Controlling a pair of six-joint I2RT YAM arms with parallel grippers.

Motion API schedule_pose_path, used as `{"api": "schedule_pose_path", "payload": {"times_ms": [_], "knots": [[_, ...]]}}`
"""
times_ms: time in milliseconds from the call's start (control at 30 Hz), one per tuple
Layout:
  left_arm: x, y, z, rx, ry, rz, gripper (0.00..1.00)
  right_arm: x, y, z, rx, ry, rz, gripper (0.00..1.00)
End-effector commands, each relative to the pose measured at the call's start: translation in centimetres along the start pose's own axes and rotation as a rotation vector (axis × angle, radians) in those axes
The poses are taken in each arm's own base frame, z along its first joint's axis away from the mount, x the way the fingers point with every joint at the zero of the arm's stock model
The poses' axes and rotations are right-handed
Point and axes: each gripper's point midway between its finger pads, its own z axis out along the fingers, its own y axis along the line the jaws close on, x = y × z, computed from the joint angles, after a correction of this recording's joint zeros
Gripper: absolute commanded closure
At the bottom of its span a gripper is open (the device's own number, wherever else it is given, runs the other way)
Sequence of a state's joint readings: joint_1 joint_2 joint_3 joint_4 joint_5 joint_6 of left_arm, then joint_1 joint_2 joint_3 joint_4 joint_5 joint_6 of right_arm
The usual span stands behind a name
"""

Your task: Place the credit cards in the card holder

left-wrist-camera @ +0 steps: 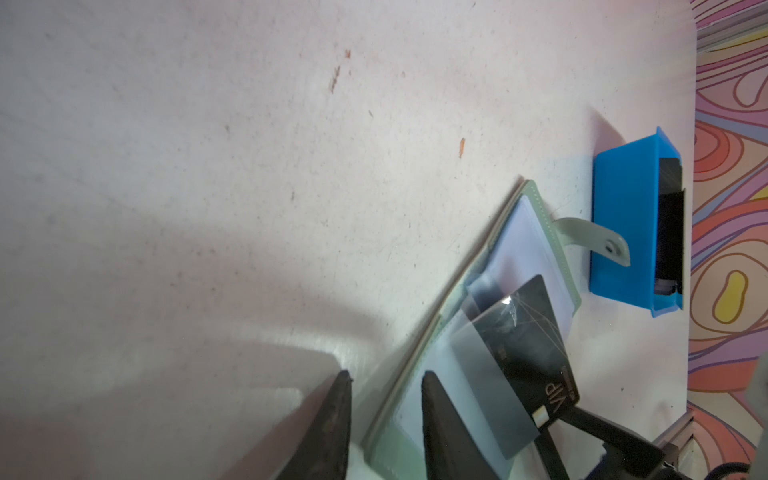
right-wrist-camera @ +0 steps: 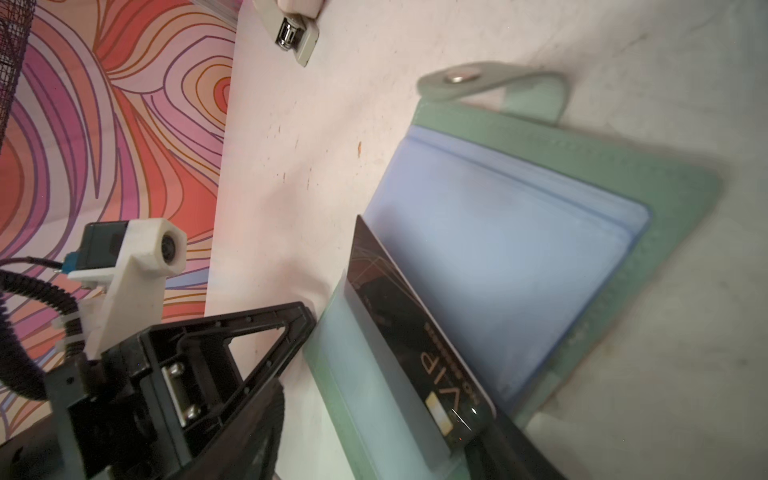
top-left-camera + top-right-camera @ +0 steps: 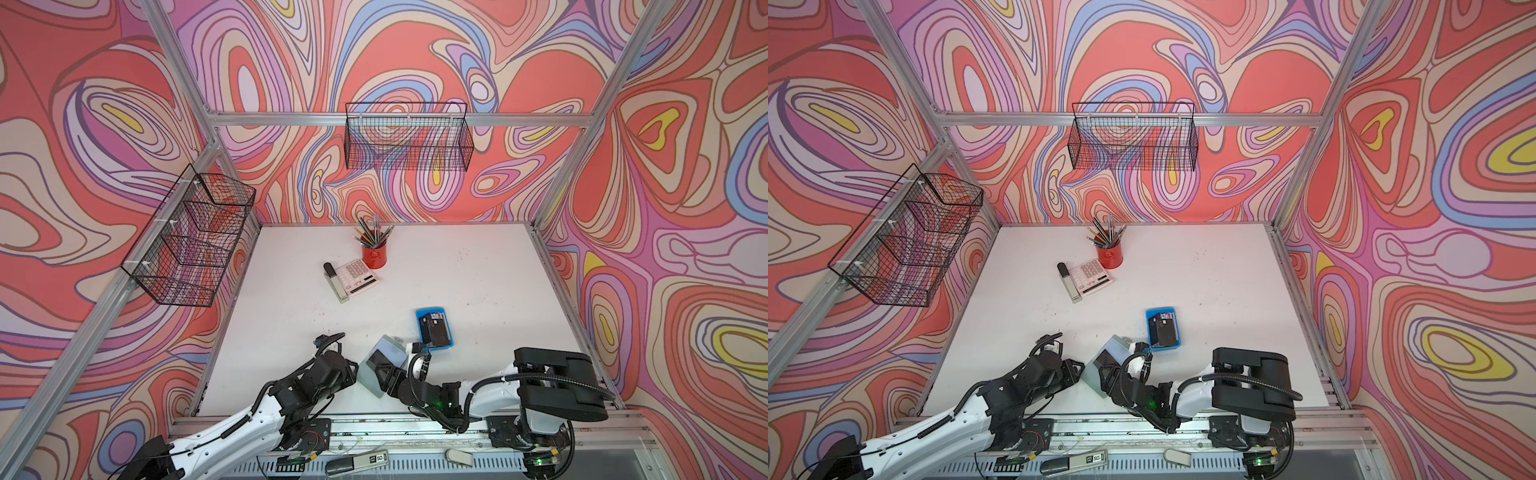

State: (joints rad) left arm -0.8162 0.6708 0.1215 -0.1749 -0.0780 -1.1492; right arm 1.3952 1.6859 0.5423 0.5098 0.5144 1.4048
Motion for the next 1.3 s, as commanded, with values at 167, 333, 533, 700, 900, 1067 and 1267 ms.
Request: {"api": "schedule_pose_path", "payload": {"times_ms": [167, 333, 533, 700, 900, 1067, 1267], "knots": [[1.4, 1.3, 0.3, -0.023, 0.06, -0.017, 0.68, -2.5, -2.4, -1.4, 0.188, -0.089, -0.118, 0.2], [1.1, 1.7, -0.7, -0.068, 0.059, -0.027, 0.5, -3.8, -2.8, -1.3, 0.24, -0.093, -0.165, 0.16], [0.7, 1.3, -2.2, -0.079, 0.062, -0.032, 0.49, -2.7, -2.4, -1.7, 0.201, -0.029, -0.158, 0.21], [-1.8, 1.3, -4.1, -0.124, -0.045, 0.012, 0.44, -0.1, -2.0, -2.0, 0.188, 0.037, -0.166, 0.21], [-3.4, -0.2, -5.4, -0.109, -0.081, 0.03, 0.42, 1.1, -3.3, -1.7, 0.187, 0.082, -0.14, 0.21], [-3.6, -0.9, -5.7, -0.09, -0.082, 0.029, 0.42, 3.4, -1.4, -0.9, 0.105, 0.153, -0.121, 0.22], [-3.7, -1.2, -5.9, -0.074, -0.083, 0.007, 0.42, 5.0, 0.9, 0.7, 0.042, 0.19, -0.114, 0.23]]}}
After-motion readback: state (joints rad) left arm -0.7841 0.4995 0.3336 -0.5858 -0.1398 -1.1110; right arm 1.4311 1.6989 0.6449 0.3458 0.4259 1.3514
